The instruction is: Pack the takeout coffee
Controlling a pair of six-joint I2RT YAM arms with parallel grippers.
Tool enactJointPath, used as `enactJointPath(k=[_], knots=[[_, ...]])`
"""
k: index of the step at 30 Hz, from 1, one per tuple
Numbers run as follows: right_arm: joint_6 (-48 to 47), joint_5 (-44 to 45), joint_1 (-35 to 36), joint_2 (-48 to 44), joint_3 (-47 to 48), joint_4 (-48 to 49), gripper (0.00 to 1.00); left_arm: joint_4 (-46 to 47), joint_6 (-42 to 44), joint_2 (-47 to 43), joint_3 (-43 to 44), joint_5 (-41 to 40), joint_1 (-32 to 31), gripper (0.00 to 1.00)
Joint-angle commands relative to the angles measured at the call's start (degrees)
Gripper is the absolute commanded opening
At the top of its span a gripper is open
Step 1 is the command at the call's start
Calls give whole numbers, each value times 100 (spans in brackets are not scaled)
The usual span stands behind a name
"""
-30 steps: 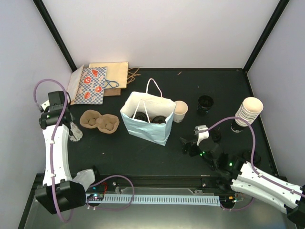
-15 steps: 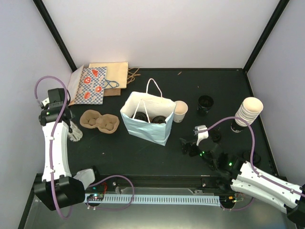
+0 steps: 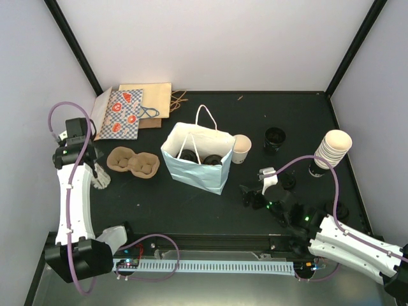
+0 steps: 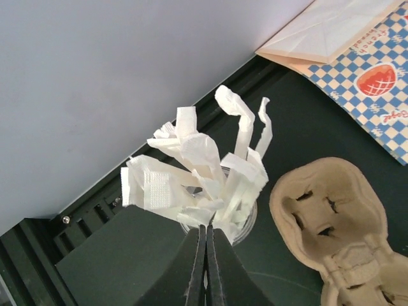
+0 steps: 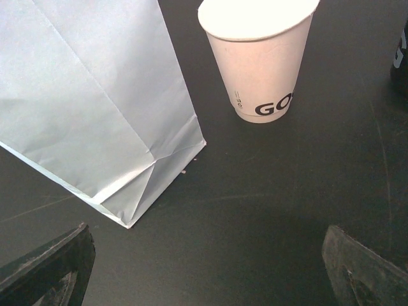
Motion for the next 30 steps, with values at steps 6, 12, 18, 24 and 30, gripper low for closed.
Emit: enactJointPath(k=[6, 12, 18, 24, 30], knots=[[-45, 4, -27, 13, 107, 224, 100, -540, -260, -227, 829, -46, -138, 2], [-47, 2, -27, 81, 125, 237, 100, -1066, -251, -364, 1639, 177, -154, 2], [-49, 4, -27, 125, 140, 246, 100, -1766, -254, -479, 3220, 852, -148, 2], [-40, 3, -28, 174, 156, 235, 100, -1745, -430, -886, 4356, 1670, -151, 2], [-19, 29, -27, 153, 151, 211, 100, -1290, -871, -1193, 4386, 3251, -156, 2]])
